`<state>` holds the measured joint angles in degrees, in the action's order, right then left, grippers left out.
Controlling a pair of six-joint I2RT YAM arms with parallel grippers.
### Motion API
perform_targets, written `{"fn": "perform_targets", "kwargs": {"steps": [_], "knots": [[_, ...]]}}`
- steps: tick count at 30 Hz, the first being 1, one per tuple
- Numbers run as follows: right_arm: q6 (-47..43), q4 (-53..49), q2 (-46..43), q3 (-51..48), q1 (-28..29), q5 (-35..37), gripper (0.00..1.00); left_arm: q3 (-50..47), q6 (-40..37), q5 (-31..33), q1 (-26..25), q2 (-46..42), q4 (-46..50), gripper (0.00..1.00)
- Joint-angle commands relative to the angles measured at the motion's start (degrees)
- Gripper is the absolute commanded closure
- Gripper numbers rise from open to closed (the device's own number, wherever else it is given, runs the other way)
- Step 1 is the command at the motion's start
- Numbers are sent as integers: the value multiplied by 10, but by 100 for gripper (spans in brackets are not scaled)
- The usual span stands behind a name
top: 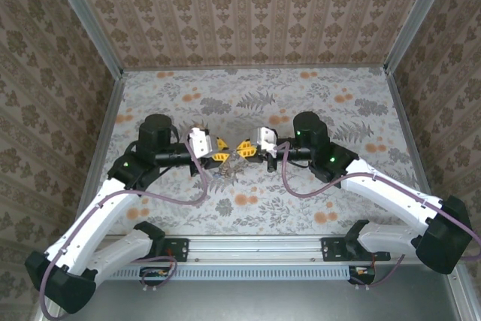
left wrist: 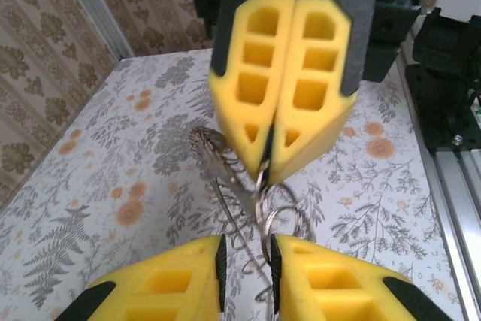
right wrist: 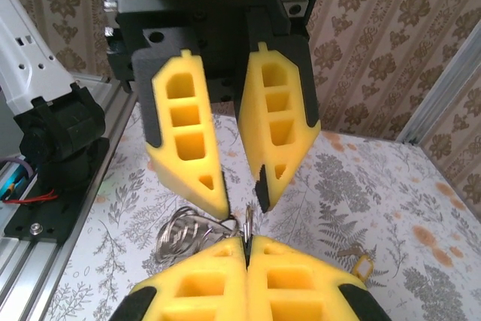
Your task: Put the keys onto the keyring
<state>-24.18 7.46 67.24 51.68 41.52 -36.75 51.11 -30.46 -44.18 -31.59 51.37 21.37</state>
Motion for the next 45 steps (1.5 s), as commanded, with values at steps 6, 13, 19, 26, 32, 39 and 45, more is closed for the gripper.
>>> {"fn": "perform_targets", "kwargs": {"steps": [6, 13, 19, 26, 32, 39, 45], "knots": [[6, 36, 4, 15, 1, -34, 100, 17, 24, -40, 16, 5, -6, 76], [12, 48, 10, 15, 1, -34, 100, 16, 28, -90, 18, 9, -22, 75], [17, 56, 10, 15, 1, -34, 100, 4, 48, -95, 17, 4, -48, 75], [25, 72, 11, 14, 1, -34, 100, 6, 66, -113, 17, 20, -59, 75], [31, 81, 7, 11, 1, -36, 100, 4, 67, -89, 17, 30, -49, 76], [39, 92, 13, 10, 1, -38, 100, 6, 72, -112, 18, 56, -58, 93], [42, 97, 15, 9, 2, -39, 100, -1, 79, -109, 18, 56, -74, 100]]}}
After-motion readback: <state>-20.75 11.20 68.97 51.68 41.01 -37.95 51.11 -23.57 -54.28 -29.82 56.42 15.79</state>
